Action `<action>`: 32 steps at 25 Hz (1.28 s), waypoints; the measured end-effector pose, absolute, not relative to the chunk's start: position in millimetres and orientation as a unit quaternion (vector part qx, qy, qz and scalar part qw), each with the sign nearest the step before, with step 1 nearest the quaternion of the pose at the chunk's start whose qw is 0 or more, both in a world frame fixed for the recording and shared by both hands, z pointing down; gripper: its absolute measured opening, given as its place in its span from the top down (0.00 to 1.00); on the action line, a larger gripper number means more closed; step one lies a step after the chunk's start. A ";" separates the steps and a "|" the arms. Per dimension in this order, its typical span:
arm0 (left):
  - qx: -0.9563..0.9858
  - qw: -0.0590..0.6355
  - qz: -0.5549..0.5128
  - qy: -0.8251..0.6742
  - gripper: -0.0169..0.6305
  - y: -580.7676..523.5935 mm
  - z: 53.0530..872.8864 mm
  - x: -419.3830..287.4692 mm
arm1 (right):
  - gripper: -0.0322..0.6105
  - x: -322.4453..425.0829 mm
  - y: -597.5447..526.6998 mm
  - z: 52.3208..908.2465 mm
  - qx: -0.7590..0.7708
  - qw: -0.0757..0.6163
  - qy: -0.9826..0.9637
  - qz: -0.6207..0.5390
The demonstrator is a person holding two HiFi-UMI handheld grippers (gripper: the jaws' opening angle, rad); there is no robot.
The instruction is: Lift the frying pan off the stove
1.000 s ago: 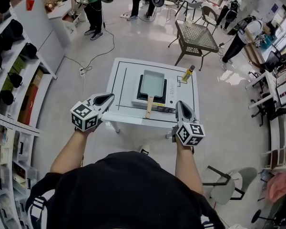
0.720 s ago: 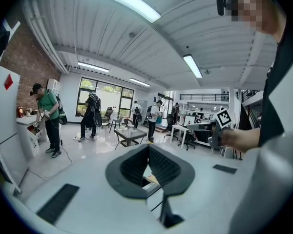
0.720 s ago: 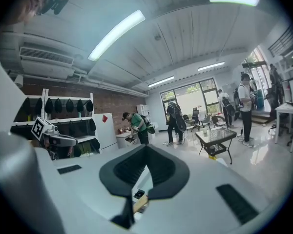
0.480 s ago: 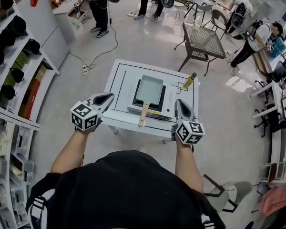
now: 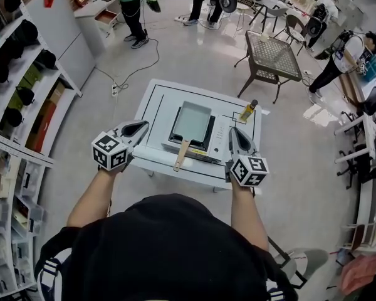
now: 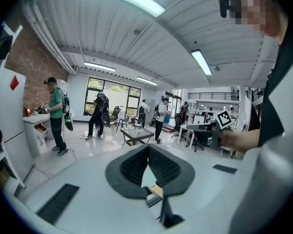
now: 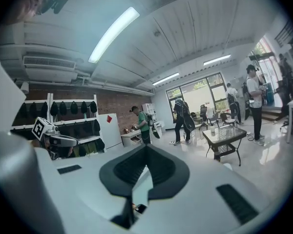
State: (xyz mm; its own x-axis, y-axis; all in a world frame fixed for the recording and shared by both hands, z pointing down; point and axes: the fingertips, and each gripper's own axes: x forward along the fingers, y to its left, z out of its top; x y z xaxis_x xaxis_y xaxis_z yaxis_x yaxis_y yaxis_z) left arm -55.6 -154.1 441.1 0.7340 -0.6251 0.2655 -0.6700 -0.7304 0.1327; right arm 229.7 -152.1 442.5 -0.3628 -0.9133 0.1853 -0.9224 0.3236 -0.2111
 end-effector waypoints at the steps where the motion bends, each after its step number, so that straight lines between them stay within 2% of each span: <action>1: 0.924 0.111 0.101 -0.353 0.96 -155.5 441.7 -51.6 | 0.94 233.4 -154.7 443.6 0.562 0.017 -0.815 0.141; 21: 0.921 0.130 0.095 -0.355 0.96 -171.3 454.9 -24.1 | 0.94 246.6 -177.0 457.3 0.544 0.034 -0.825 0.149; 32: 0.930 0.138 0.095 -0.326 0.96 -192.4 468.8 -39.7 | 0.94 231.3 -188.2 460.5 0.565 0.039 -0.811 0.148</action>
